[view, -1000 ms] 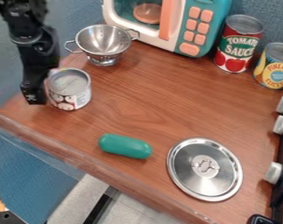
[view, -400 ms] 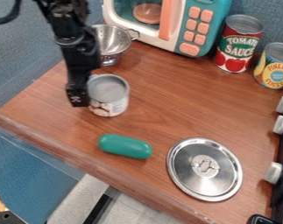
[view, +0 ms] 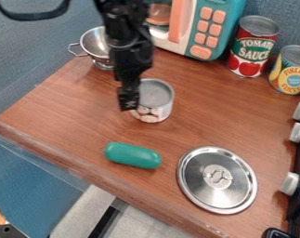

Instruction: Move the can to the upper middle of the table

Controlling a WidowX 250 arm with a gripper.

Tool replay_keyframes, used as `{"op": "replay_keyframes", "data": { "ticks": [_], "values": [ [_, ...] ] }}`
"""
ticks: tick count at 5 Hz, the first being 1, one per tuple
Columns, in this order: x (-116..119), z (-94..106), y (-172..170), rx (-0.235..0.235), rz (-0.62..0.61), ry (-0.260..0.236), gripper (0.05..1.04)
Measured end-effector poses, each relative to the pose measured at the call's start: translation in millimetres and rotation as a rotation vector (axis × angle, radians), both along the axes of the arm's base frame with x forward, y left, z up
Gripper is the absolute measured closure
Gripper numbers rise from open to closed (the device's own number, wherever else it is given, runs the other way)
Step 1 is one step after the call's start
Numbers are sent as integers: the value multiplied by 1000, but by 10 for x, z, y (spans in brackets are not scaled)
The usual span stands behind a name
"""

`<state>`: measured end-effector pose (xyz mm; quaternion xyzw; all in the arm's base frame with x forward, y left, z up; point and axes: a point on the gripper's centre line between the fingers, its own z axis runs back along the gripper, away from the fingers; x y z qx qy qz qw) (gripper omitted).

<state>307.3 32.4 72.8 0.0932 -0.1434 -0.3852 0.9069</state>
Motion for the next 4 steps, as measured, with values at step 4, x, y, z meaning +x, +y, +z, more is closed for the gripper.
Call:
{"op": "replay_keyframes", "data": {
  "ticks": [4],
  "values": [
    [517,-11,-362,-96,85,32,82]
  ]
}}
